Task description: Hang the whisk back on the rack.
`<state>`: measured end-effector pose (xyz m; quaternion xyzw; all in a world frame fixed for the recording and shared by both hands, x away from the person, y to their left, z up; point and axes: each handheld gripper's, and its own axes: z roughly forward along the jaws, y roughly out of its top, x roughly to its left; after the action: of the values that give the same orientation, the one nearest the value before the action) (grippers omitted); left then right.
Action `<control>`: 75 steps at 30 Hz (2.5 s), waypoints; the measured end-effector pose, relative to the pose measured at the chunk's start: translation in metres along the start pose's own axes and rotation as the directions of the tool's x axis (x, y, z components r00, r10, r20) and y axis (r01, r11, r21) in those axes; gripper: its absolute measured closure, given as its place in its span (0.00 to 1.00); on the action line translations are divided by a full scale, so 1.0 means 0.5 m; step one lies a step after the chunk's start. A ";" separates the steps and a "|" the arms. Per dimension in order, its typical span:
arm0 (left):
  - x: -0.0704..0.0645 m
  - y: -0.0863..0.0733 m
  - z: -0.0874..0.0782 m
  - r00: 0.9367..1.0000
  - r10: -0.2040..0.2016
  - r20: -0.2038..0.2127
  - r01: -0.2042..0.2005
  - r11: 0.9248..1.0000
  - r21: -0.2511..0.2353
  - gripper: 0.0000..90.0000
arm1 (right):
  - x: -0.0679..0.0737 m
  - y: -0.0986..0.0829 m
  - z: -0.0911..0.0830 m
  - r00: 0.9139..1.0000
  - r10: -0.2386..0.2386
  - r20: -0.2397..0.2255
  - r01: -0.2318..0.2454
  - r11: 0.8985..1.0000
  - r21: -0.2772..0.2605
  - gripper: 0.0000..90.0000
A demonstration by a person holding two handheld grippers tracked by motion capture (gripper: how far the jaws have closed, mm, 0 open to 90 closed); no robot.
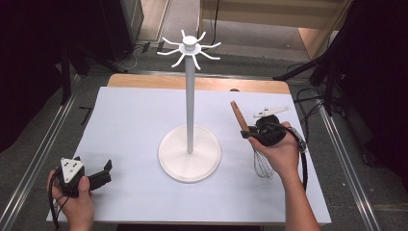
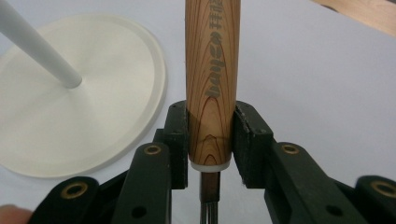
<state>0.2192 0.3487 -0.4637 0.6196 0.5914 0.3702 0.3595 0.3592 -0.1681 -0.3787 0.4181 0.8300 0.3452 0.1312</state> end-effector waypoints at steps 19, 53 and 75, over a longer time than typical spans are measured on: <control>0.000 0.000 0.000 1.000 0.000 -0.001 0.000 1.000 -0.001 0.00 | 0.036 0.014 -0.061 0.998 0.011 -0.064 -0.029 0.954 -0.298 0.78; -0.001 0.000 0.000 1.000 0.001 -0.002 -0.001 1.000 -0.001 0.00 | 0.108 0.051 -0.141 0.992 -0.054 -0.116 -0.023 0.817 -0.576 0.78; 0.000 0.000 0.000 1.000 0.004 -0.001 -0.004 1.000 0.001 0.00 | 0.155 0.080 -0.192 0.984 -0.130 -0.121 0.018 0.748 -0.663 0.78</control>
<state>0.2195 0.3484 -0.4637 0.6207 0.5908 0.3707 0.3581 0.2869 -0.1351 -0.2762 0.2827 0.6784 0.6424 0.2171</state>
